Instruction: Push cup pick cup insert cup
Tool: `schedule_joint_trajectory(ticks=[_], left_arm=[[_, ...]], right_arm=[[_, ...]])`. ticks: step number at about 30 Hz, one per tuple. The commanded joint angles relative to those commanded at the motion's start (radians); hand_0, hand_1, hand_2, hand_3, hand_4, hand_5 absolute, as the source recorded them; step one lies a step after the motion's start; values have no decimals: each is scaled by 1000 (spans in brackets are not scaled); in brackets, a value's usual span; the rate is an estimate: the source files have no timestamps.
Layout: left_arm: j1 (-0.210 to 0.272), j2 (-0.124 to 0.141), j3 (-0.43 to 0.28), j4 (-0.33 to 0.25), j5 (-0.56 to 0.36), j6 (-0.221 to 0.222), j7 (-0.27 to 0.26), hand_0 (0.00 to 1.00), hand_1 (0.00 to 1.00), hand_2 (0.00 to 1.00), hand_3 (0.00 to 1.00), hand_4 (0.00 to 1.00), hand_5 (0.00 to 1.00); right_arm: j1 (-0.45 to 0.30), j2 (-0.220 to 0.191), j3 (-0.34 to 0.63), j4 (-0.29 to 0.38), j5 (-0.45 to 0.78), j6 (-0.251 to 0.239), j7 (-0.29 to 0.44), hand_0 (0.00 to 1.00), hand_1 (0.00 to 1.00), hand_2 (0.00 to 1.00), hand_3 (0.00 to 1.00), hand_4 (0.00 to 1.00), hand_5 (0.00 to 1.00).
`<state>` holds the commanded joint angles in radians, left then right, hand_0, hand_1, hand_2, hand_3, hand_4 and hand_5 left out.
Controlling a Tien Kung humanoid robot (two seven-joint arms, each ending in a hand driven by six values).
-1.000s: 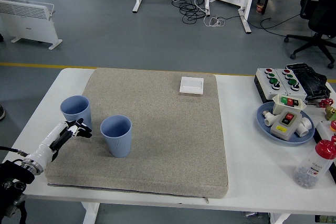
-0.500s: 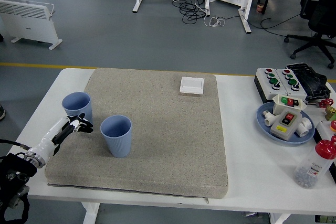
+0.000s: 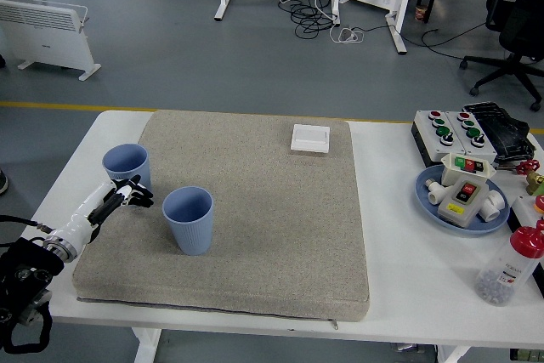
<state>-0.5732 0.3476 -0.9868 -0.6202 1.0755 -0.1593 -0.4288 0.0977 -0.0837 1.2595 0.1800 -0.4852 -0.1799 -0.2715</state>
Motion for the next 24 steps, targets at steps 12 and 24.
schedule_joint_trajectory(ticks=[12,24], left_arm=[[15,3,-14,-26,7,1,0,680,518,486,462,533,998],[151,106,-149,-321,43,9,41,511,503,482,461,534,998]], right_arm=[[0,0,-3,0,3,0,0,733,672,708,598,155,473],[1,-1,4,0,6,1,2,733,672,707,598,154,473]])
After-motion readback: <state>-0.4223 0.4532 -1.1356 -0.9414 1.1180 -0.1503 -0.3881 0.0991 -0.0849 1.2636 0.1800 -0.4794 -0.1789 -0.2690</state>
